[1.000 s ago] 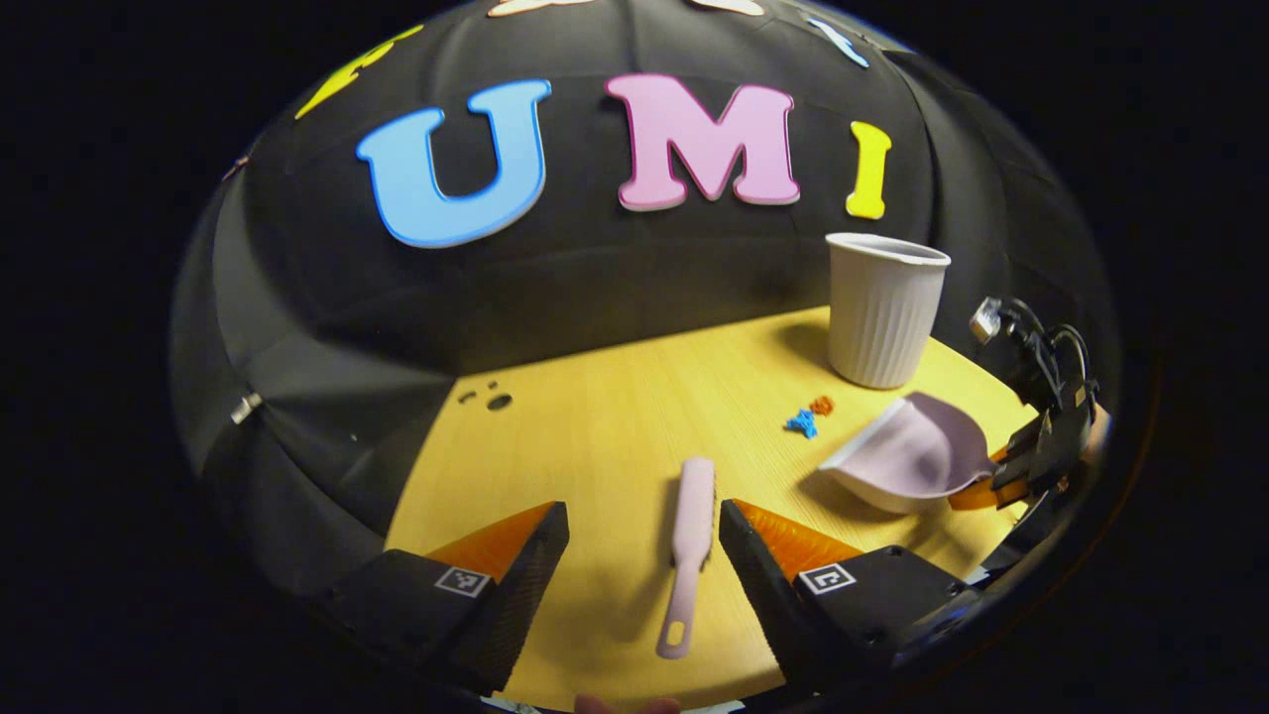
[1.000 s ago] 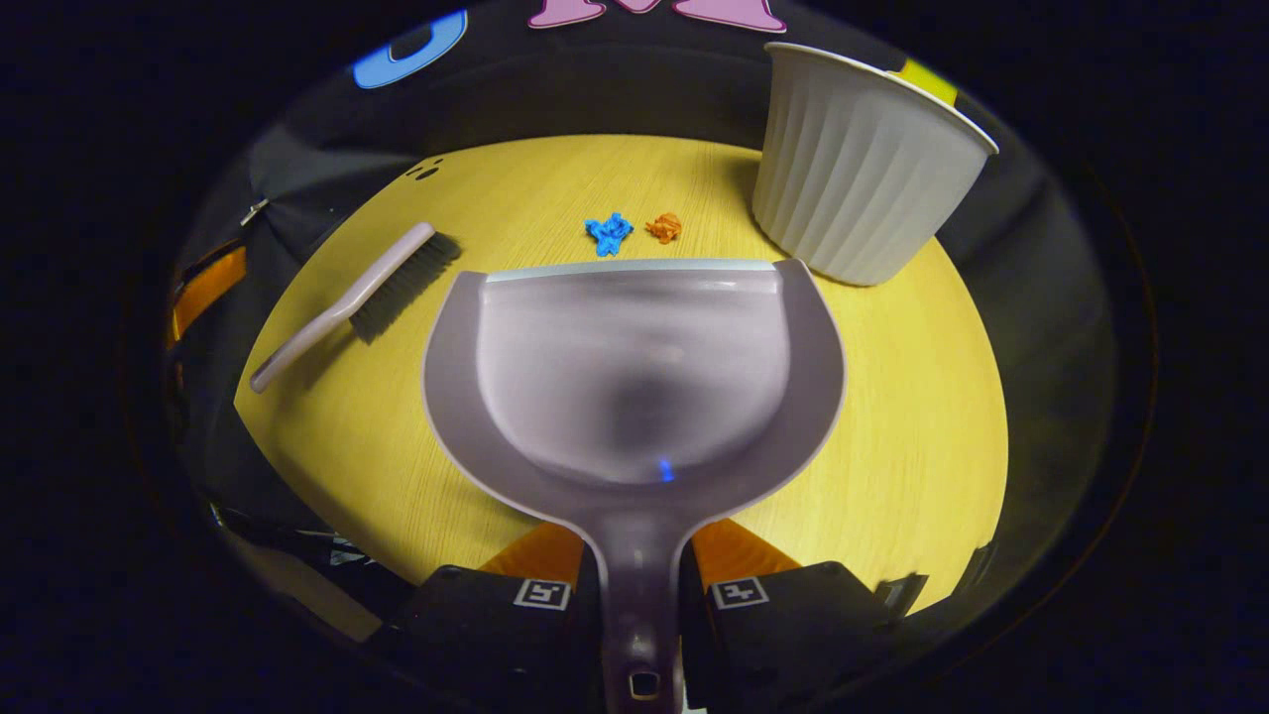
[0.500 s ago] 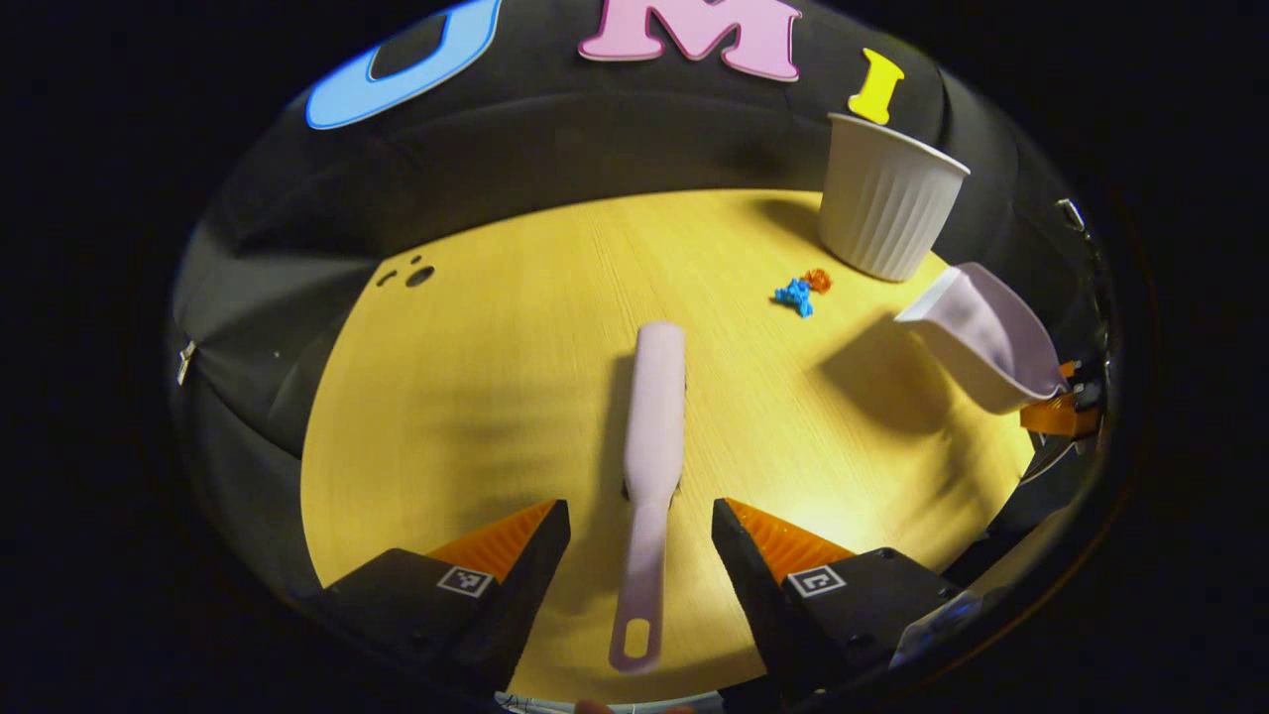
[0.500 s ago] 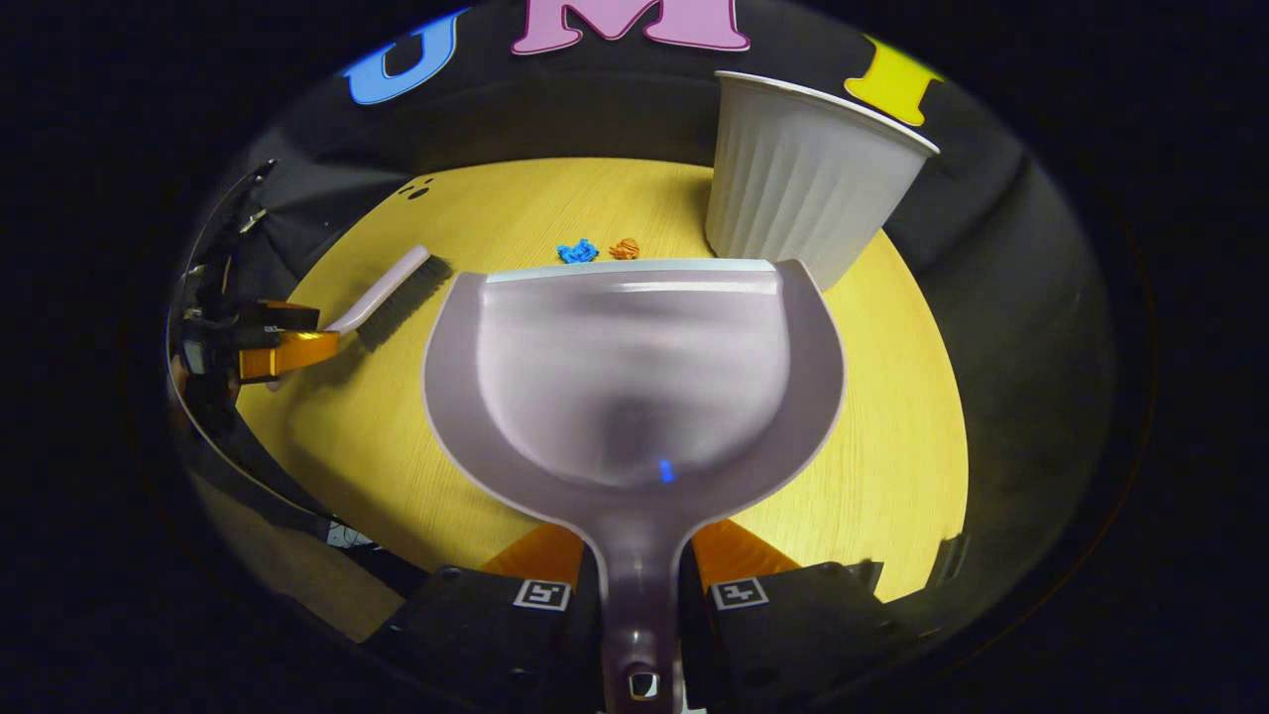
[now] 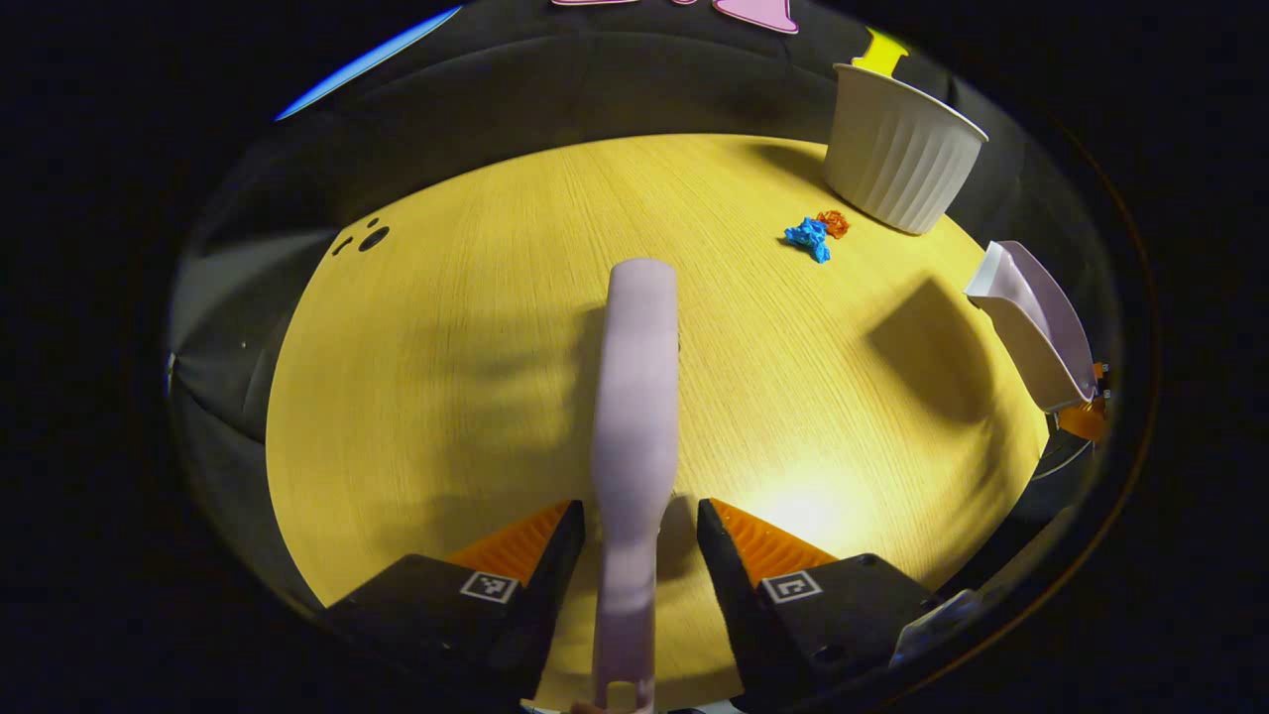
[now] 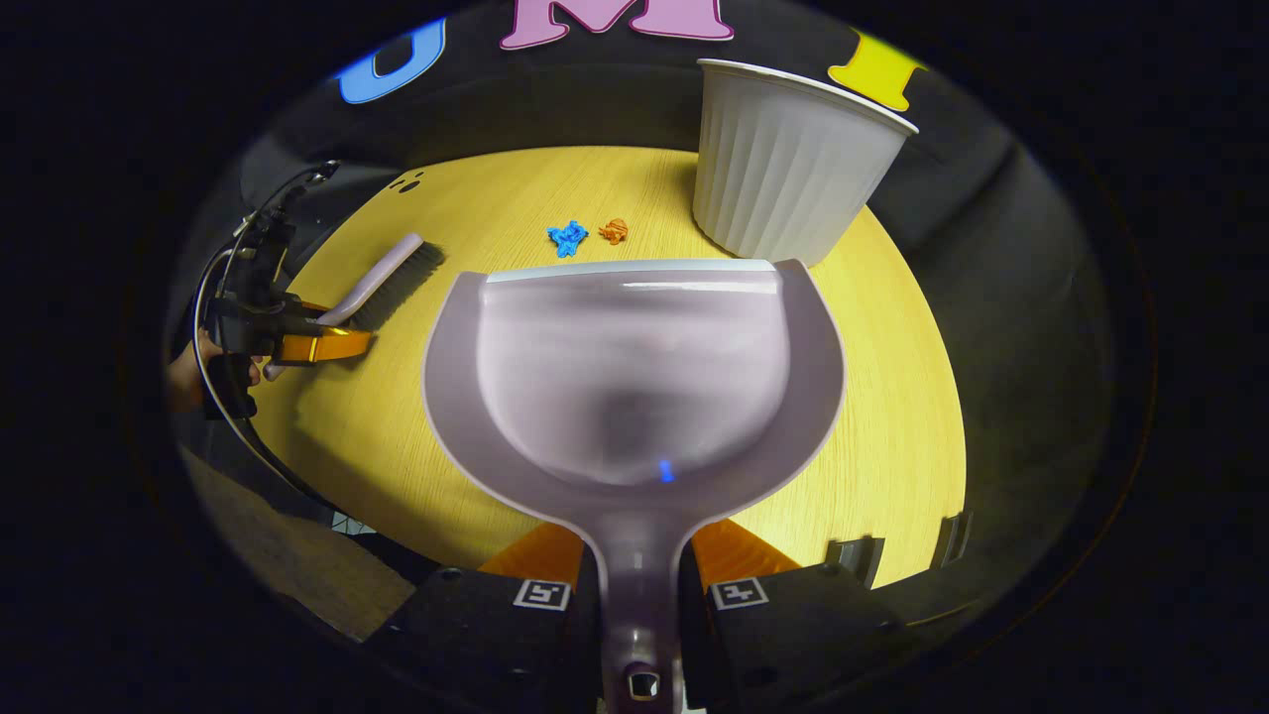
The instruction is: Pick up the small broom and dustpan from the desktop, sweep the trash into the dustpan with the broom, and then empty the trash into the garbage bin.
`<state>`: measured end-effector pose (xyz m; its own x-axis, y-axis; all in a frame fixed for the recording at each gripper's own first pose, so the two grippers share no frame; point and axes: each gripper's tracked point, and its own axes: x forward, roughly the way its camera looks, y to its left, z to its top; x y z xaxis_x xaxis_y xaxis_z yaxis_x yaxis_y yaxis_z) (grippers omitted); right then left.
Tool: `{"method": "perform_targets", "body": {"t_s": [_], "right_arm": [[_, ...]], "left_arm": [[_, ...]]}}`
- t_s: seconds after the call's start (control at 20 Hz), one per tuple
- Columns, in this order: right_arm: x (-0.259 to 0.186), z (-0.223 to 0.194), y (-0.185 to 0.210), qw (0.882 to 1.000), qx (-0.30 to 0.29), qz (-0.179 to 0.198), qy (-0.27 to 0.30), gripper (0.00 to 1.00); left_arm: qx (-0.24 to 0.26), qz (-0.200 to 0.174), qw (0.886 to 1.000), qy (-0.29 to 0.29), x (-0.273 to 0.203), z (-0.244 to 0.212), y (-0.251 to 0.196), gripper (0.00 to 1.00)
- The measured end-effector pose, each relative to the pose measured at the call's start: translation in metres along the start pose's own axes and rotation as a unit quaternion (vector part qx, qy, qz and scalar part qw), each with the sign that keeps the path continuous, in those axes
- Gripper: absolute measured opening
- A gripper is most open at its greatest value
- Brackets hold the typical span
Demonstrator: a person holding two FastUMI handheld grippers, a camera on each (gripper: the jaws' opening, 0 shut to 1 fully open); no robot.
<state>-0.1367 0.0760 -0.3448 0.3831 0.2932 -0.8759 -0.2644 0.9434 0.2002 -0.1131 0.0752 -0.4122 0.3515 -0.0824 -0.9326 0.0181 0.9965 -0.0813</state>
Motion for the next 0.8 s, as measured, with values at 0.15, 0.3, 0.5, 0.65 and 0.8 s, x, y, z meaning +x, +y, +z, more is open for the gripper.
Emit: {"method": "perform_targets", "body": {"t_s": [0.15,0.3,0.5,0.65,0.8], "right_arm": [[0.000,0.001,0.001,1.000,0.004,0.002,0.003,0.37],[0.001,0.001,0.002,1.000,0.000,0.009,0.010,0.36],[0.003,-0.005,0.005,0.999,-0.020,0.017,0.047,0.41],[0.009,-0.008,0.007,0.996,-0.044,0.026,0.075,0.36],[0.012,-0.010,0.008,0.992,-0.059,0.036,0.103,0.37]], "left_arm": [[-0.002,-0.003,1.000,0.008,0.007,-0.001,-0.001,0.57],[0.008,-0.003,1.000,0.005,0.007,0.002,0.001,0.45],[0.032,0.028,0.999,-0.016,0.004,0.017,0.010,0.28],[0.060,0.048,0.996,-0.050,-0.006,0.048,0.013,0.27],[0.073,0.029,0.994,-0.075,-0.009,0.081,-0.001,0.27]]}}
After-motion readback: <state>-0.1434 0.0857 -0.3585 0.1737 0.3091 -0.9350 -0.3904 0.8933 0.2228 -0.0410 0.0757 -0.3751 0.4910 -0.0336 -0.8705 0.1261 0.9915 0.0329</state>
